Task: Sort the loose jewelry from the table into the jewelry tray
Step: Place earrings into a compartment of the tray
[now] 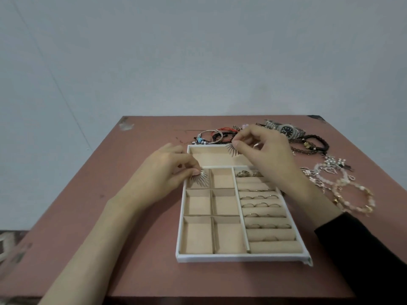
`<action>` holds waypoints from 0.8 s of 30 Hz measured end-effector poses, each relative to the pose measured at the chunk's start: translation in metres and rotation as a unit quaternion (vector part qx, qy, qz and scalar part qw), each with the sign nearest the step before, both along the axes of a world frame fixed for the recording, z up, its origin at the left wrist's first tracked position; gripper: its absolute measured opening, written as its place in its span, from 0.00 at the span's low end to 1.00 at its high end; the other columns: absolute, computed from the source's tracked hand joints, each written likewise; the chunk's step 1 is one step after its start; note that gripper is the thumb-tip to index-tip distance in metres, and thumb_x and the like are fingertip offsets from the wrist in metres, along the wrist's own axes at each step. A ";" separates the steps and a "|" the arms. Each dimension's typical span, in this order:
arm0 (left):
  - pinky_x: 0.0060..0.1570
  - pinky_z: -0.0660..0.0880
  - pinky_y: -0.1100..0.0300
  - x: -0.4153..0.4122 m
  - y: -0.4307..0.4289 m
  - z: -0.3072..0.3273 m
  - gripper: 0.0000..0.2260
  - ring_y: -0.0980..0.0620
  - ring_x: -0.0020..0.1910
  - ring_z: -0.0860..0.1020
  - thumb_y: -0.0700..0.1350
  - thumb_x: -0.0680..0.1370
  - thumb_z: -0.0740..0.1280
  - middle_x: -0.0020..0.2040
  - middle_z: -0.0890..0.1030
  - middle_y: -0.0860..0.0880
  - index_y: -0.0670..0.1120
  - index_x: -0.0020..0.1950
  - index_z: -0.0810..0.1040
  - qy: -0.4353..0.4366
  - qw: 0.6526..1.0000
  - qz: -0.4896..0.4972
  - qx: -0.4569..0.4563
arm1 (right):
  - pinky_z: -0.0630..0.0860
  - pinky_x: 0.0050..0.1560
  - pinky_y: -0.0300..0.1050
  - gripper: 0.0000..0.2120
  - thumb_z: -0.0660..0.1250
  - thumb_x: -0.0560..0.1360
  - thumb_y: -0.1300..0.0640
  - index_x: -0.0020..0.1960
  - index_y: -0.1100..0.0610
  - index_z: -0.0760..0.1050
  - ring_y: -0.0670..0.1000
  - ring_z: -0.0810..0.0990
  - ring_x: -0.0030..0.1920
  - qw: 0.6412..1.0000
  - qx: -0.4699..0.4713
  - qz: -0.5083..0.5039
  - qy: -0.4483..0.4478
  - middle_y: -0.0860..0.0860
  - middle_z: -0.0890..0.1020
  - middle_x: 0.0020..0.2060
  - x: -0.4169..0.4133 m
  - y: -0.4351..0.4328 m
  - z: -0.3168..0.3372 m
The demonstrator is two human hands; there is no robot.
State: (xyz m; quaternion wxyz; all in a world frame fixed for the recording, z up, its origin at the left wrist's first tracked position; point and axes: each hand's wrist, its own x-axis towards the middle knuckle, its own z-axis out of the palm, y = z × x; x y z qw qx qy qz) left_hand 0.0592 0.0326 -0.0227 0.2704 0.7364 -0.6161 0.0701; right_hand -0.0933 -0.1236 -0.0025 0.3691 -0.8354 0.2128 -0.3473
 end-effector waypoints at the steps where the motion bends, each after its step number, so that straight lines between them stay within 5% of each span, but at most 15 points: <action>1: 0.40 0.63 0.74 0.001 0.000 0.000 0.09 0.64 0.39 0.68 0.54 0.73 0.64 0.33 0.69 0.62 0.53 0.42 0.82 -0.002 1.000 -0.001 0.000 | 0.71 0.34 0.31 0.04 0.69 0.72 0.61 0.40 0.54 0.80 0.43 0.73 0.33 1.000 -0.007 0.002 -0.002 0.50 0.80 0.33 0.000 0.001 0.000; 7: 0.38 0.62 0.71 -0.001 0.000 0.001 0.04 0.63 0.40 0.67 0.50 0.71 0.69 0.33 0.69 0.61 0.54 0.41 0.83 0.007 1.000 0.021 0.000 | 0.69 0.36 0.28 0.05 0.68 0.72 0.60 0.40 0.52 0.79 0.47 0.76 0.37 0.999 -0.028 0.012 0.012 0.50 0.81 0.34 0.001 0.004 -0.002; 15: 0.39 0.63 0.73 -0.002 -0.001 0.002 0.08 0.59 0.36 0.68 0.49 0.73 0.63 0.32 0.72 0.57 0.49 0.41 0.81 0.044 0.994 0.077 -0.059 | 0.68 0.37 0.29 0.02 0.71 0.71 0.59 0.40 0.53 0.81 0.43 0.75 0.36 0.995 -0.070 0.042 0.051 0.48 0.82 0.35 0.006 0.011 0.001; 20: 0.39 0.64 0.65 -0.001 -0.002 -0.001 0.05 0.55 0.38 0.68 0.44 0.73 0.64 0.35 0.77 0.53 0.50 0.43 0.80 0.039 0.984 0.142 -0.101 | 0.72 0.46 0.45 0.04 0.69 0.68 0.60 0.35 0.54 0.79 0.48 0.74 0.40 0.973 -0.187 0.059 0.120 0.47 0.79 0.33 0.024 0.028 0.002; 24: 0.39 0.65 0.61 0.001 -0.002 -0.002 0.05 0.54 0.38 0.69 0.44 0.73 0.64 0.36 0.78 0.53 0.50 0.43 0.80 0.034 0.985 0.141 -0.094 | 0.73 0.44 0.47 0.10 0.67 0.67 0.58 0.29 0.47 0.73 0.46 0.71 0.40 0.952 -0.222 0.044 0.205 0.43 0.72 0.29 0.033 0.042 0.003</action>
